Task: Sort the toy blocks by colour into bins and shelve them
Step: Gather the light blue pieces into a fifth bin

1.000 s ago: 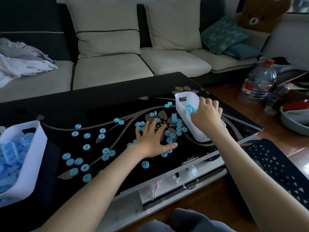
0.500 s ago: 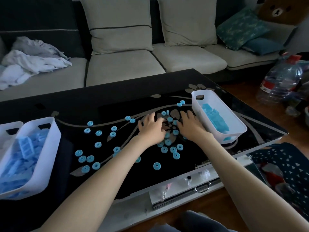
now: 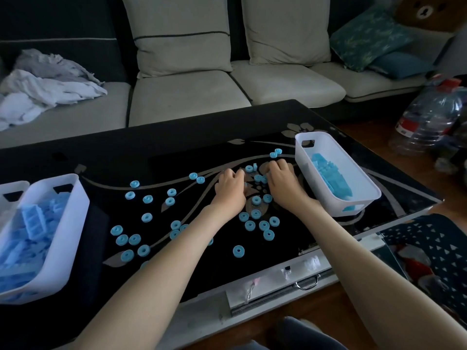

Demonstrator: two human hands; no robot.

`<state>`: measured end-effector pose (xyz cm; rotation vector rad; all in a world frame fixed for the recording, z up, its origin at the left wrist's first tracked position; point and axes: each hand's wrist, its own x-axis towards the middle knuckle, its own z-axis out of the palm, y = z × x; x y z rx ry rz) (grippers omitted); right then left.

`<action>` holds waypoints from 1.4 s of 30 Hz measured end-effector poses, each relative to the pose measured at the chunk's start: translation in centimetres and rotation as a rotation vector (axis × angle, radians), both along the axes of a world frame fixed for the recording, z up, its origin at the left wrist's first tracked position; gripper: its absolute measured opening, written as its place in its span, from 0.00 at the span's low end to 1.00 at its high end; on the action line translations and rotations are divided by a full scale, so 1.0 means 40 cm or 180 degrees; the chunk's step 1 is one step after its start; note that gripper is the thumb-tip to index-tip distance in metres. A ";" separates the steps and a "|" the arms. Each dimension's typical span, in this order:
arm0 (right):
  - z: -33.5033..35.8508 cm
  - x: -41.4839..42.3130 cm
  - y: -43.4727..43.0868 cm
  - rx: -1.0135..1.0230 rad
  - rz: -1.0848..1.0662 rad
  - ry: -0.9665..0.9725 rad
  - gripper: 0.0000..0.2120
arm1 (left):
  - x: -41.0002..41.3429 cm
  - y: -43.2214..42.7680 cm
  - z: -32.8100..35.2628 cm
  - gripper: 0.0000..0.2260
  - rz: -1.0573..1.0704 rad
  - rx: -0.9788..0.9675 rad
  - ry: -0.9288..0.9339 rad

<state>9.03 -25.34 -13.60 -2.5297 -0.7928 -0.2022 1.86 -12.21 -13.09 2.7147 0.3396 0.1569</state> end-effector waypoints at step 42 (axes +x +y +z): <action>0.174 0.007 -0.280 0.0582 -0.1511 0.1006 0.16 | 0.239 -0.364 0.142 0.11 -0.1280 0.0031 -0.0138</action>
